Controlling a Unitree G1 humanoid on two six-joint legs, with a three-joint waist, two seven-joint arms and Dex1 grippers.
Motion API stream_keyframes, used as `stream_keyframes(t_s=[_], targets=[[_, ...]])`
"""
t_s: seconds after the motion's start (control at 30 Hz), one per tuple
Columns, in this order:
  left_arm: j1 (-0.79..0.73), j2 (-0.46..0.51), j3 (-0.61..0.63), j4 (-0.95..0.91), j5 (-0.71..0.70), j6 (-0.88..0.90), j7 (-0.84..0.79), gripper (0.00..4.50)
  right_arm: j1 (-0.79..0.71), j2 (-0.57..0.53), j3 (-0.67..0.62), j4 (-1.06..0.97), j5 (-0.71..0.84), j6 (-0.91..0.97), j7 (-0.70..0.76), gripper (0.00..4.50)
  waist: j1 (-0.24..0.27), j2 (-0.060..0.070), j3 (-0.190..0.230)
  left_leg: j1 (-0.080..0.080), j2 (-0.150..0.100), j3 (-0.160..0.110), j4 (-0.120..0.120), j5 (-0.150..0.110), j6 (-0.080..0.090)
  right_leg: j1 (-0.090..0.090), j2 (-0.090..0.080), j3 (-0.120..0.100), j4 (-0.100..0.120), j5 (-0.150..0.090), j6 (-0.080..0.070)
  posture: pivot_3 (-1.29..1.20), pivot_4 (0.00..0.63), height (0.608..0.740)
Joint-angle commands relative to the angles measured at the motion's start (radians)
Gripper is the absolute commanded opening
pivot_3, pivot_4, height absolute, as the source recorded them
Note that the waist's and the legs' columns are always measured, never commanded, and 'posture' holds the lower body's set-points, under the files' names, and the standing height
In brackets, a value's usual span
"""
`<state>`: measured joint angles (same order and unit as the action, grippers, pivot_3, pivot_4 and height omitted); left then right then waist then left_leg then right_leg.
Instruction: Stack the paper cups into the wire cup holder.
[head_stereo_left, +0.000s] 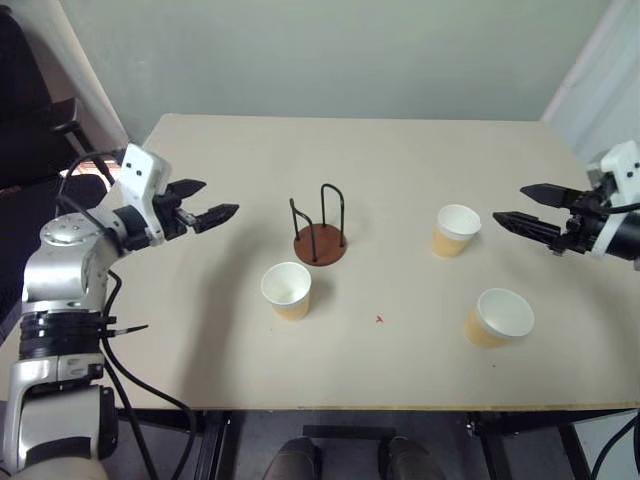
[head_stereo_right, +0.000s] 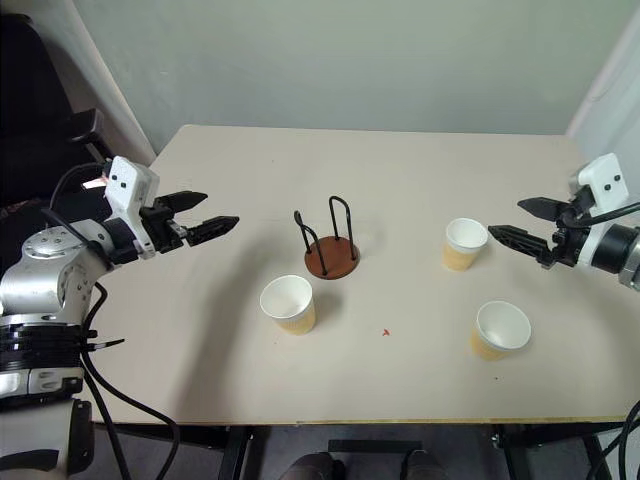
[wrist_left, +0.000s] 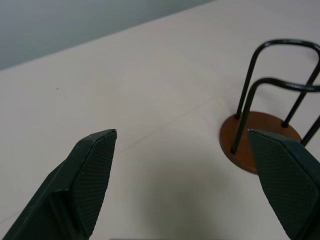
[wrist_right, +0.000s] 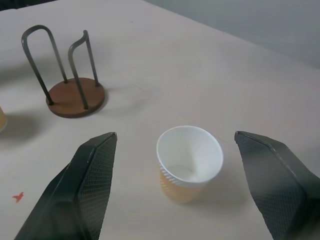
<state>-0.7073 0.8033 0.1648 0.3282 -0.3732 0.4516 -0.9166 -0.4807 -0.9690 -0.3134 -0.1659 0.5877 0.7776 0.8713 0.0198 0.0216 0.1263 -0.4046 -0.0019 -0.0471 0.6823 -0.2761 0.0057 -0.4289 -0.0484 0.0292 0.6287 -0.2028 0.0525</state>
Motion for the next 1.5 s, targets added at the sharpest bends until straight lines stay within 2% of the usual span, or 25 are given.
stream_keyframes(t_s=[0.03,0.2,0.43,0.67,0.97,1.27,1.5], targets=[[-0.068,-0.012,-0.014,0.012,0.006,-0.02,-0.022,4.45,-0.032,0.0,-0.02,-0.044,0.015,0.001,-0.029,3.92,0.002,0.0,0.0,0.0,0.0,0.0,0.001,0.0,0.0,0.0,0.0,0.0,0.0,0.0,0.0,0.0,0.15,0.74],[-0.025,-0.023,-0.044,-0.06,-0.015,0.038,-0.068,4.45,-0.019,0.013,-0.026,-0.063,0.02,0.017,-0.057,3.92,-0.002,0.0,0.0,0.0,0.0,0.0,0.0,0.0,0.0,0.0,0.0,0.0,0.0,0.0,0.0,0.0,0.15,0.74],[-0.029,0.056,-0.077,-0.228,-0.164,0.313,-0.248,4.45,-0.05,-0.045,-0.041,-0.067,0.067,0.068,-0.006,3.92,-0.002,0.0,0.0,-0.003,0.0,0.0,0.0,0.0,0.0,-0.003,0.0,0.0,-0.001,0.0,0.0,0.0,0.15,0.74],[-0.056,0.063,-0.12,-0.262,-0.163,0.388,-0.245,4.45,-0.061,-0.085,-0.05,-0.068,0.079,0.083,-0.009,3.92,0.001,0.0,0.0,-0.003,0.0,0.0,0.001,0.001,-0.001,-0.002,0.0,0.0,0.0,0.0,0.001,0.0,0.15,0.74],[-0.047,-0.019,-0.143,-0.219,-0.125,0.367,-0.166,4.45,-0.053,-0.112,-0.063,-0.099,0.106,0.114,0.003,3.92,0.001,0.0,0.0,-0.002,0.0,0.0,0.0,0.002,0.0,-0.002,-0.001,0.0,0.001,0.0,0.001,0.0,0.15,0.74],[-0.126,-0.097,-0.228,-0.083,-0.04,0.262,-0.184,4.45,-0.065,-0.148,-0.079,-0.235,0.314,0.274,0.045,3.92,0.002,-0.001,0.0,-0.002,0.0,0.0,0.0,0.003,0.0,-0.001,0.0,0.0,0.0,0.001,0.001,0.0,0.15,0.74],[-0.18,-0.16,-0.255,-0.028,0.0,0.214,-0.177,4.45,-0.033,-0.158,-0.086,-0.285,0.369,0.299,0.024,3.92,0.003,-0.001,0.0,-0.002,-0.001,0.0,0.001,0.003,0.0,0.0,-0.001,0.0,-0.001,0.001,0.002,0.0,0.15,0.74]])
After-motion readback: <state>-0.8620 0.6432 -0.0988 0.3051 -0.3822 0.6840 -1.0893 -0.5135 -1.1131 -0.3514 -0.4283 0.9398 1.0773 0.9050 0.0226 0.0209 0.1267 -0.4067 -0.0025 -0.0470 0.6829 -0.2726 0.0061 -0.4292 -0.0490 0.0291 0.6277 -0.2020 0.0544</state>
